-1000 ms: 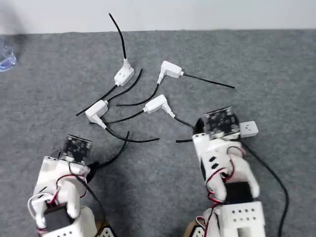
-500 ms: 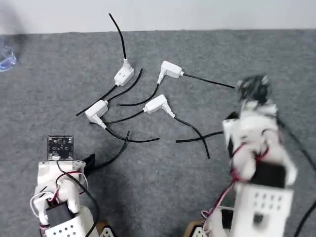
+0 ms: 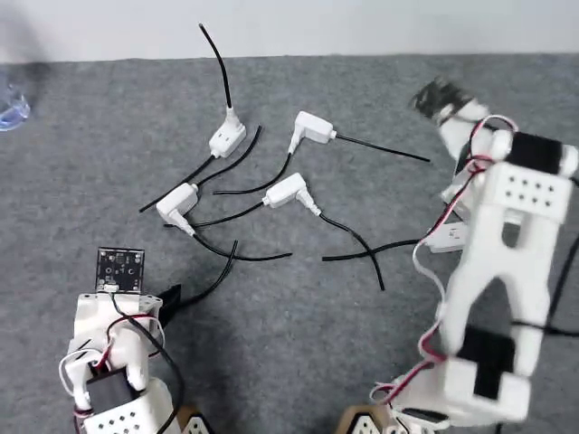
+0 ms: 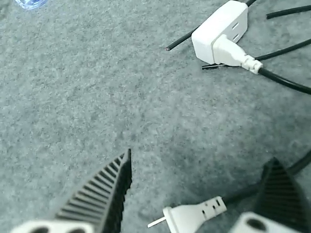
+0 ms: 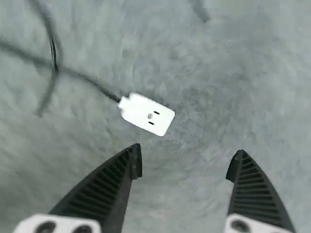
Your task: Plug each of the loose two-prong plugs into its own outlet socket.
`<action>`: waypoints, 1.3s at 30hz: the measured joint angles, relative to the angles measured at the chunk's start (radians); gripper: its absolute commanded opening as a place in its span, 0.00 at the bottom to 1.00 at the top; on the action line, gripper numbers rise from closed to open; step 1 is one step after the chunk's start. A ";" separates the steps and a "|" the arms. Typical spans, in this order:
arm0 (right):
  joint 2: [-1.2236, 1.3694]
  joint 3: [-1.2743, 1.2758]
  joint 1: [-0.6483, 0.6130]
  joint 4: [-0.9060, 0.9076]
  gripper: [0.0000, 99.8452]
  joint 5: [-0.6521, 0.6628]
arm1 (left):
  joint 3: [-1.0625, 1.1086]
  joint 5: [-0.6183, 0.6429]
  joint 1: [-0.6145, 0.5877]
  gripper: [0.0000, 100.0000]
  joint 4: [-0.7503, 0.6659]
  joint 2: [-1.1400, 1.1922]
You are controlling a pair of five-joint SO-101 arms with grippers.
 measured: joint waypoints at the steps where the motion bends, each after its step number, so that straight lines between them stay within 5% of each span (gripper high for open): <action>1: 0.038 0.000 0.014 -0.006 0.27 0.087 | 0.000 -0.003 0.000 0.39 0.000 0.000; 6: 0.199 0.000 0.083 -0.023 0.28 0.473 | 0.000 -0.006 0.000 0.39 -0.020 0.000; 11: 0.364 0.000 0.110 -0.133 0.28 0.637 | 0.000 -0.006 0.028 0.39 -0.028 0.000; 36: 0.583 -0.046 0.017 -0.192 0.27 0.769 | 0.000 -0.006 0.029 0.39 -0.037 0.000; 39: 0.621 -0.084 0.018 -0.192 0.21 0.769 | 0.000 -0.006 0.029 0.39 -0.037 0.000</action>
